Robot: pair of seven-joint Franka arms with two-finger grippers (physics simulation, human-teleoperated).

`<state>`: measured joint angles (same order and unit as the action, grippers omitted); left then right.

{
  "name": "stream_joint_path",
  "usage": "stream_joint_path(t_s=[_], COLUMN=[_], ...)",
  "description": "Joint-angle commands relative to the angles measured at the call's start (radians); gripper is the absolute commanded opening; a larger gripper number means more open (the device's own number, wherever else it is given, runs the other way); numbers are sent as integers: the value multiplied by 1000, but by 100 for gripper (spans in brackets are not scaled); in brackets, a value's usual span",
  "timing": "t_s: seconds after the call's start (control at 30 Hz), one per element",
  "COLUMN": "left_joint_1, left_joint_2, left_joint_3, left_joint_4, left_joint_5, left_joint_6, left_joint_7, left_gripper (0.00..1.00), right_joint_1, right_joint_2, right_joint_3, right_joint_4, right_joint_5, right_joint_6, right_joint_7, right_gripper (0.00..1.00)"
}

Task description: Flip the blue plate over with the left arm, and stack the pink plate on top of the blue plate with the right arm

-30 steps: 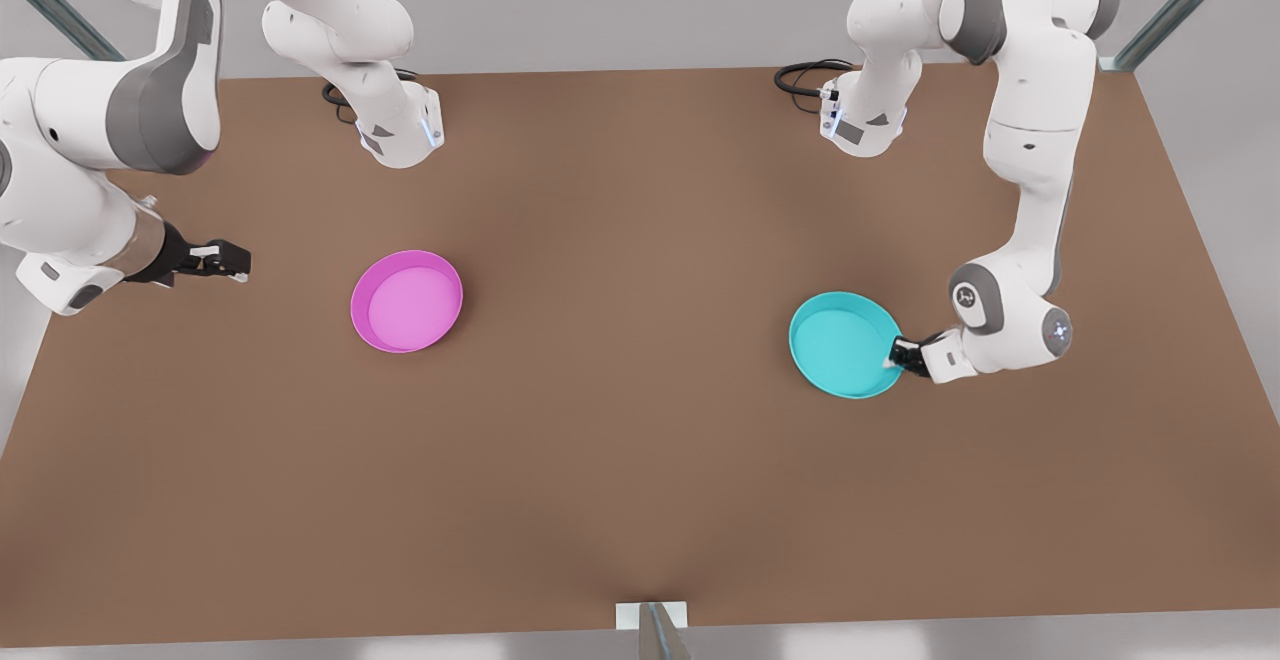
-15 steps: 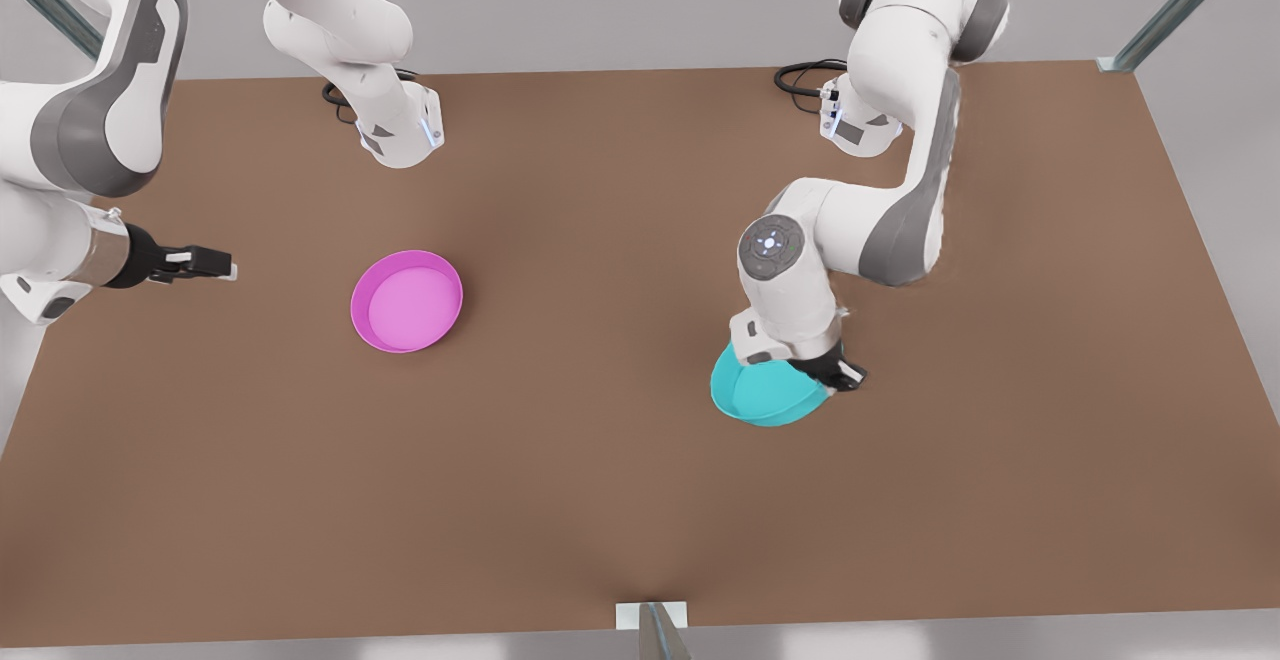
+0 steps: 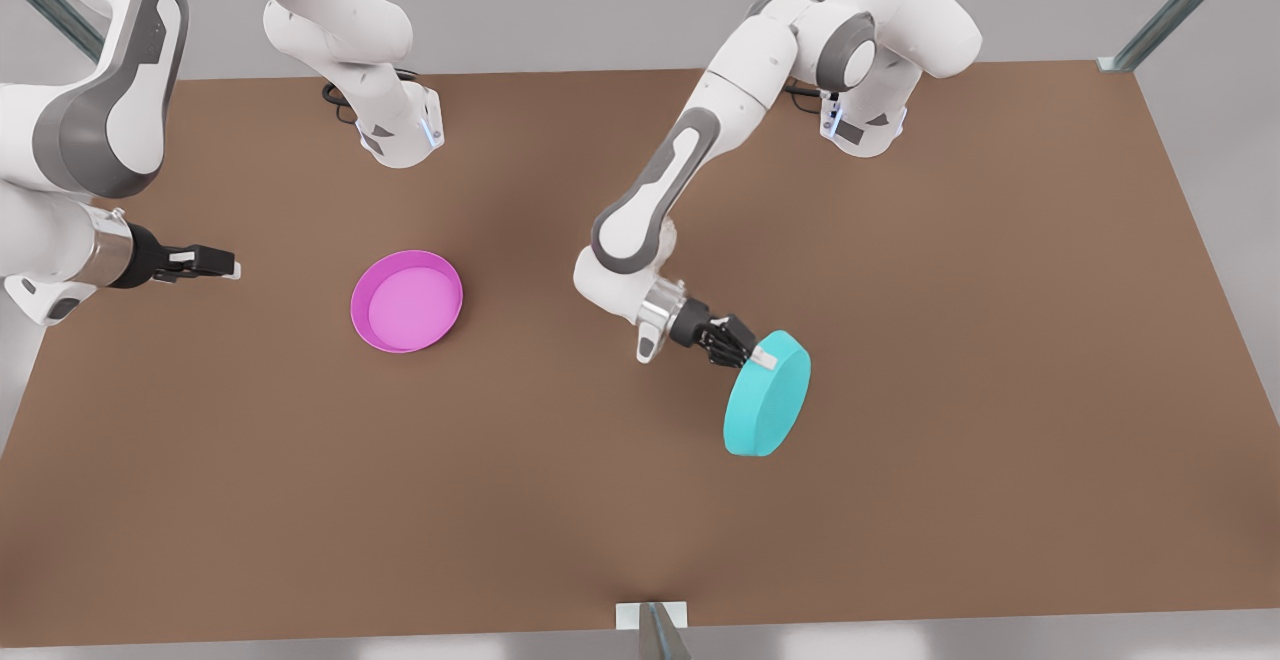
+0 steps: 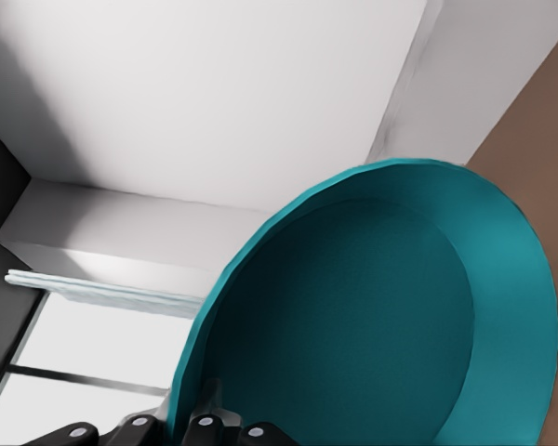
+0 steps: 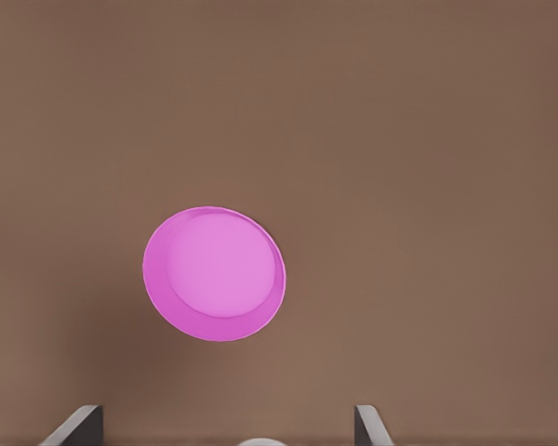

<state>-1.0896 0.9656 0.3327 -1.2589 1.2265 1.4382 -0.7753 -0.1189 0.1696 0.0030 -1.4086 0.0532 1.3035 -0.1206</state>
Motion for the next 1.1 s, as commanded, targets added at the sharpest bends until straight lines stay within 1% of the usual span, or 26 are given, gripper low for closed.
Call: stream_joint_path(t_s=[0.0,0.03,0.1,0.13,0.2,0.33,0.57,0.6,0.63,0.67,0.7,0.77,0.8,0.83,0.87,0.9,0.93,0.97,1.0,1.03,1.07], left_joint_1=[2,-9,-7,-9,-9,5,10,8,5,0,-6,-7,-7,-19,-23,-23,-23,-18,-12,-10,39], left_joint_2=[1,-2,-7,-11,-7,34,81,81,84,90,110,105,96,96,90,73,73,45,-47,-166,-248], left_joint_3=[-24,-37,-81,-106,-130,-136,-136,-136,-136,-136,-136,-181,-205,-228,-276,-348,-388,-409,-408,-391,-380], left_joint_4=[-63,-89,-94,-120,-120,-120,-119,-117,-114,-111,-106,-90,-88,-71,-68,-34,78,111,116,156,233], left_joint_5=[189,191,249,254,257,258,269,268,261,260,255,193,140,68,-13,-177,-306,-393,-568,-821,-981], left_joint_6=[44,47,64,65,67,133,139,134,131,130,126,90,80,77,54,27,25,33,25,-11,-76], left_joint_7=[-1338,-1354,-1401,-1415,-1415,-1432,-1421,-1418,-1408,-1409,-1412,-1411,-1414,-1409,-1388,-1328,-1303,-1279,-1101,-911,-791], left_gripper=[21,21,21,21,21,21,21,31,50,55,66,76,88,96,100,100,100,100,100,100,100], right_joint_1=[1,1,1,-1,-1,-4,-5,-5,-4,-5,-5,-5,-5,-7,-8,-8,-8,-5,-1,4,19], right_joint_2=[-1,-1,-1,-1,-1,-1,7,7,7,7,7,8,8,8,8,7,7,7,5,4,-22], right_joint_3=[0,0,0,0,0,0,0,0,0,0,0,0,0,0,0,-1,-1,-1,-1,0,2], right_joint_4=[0,0,0,0,0,0,0,0,0,0,0,0,0,0,0,7,10,10,8,4,-71], right_joint_5=[1,2,2,2,2,7,13,13,13,13,13,13,13,13,13,11,10,10,-4,-19,-59], right_joint_6=[-1,-1,-1,-1,-1,-3,-9,-9,-9,-7,-9,-9,-9,-10,-12,-24,-24,-24,-24,-35,-26], right_joint_7=[-1,-1,-1,-1,-1,-2,-2,-2,-2,-2,-2,-2,-2,-4,-5,-4,-5,-4,-5,-5,27], right_gripper=[100,100,100,100,100,100,100,100,100,100,100,100,100,100,100,100,100,100,100,100,100])
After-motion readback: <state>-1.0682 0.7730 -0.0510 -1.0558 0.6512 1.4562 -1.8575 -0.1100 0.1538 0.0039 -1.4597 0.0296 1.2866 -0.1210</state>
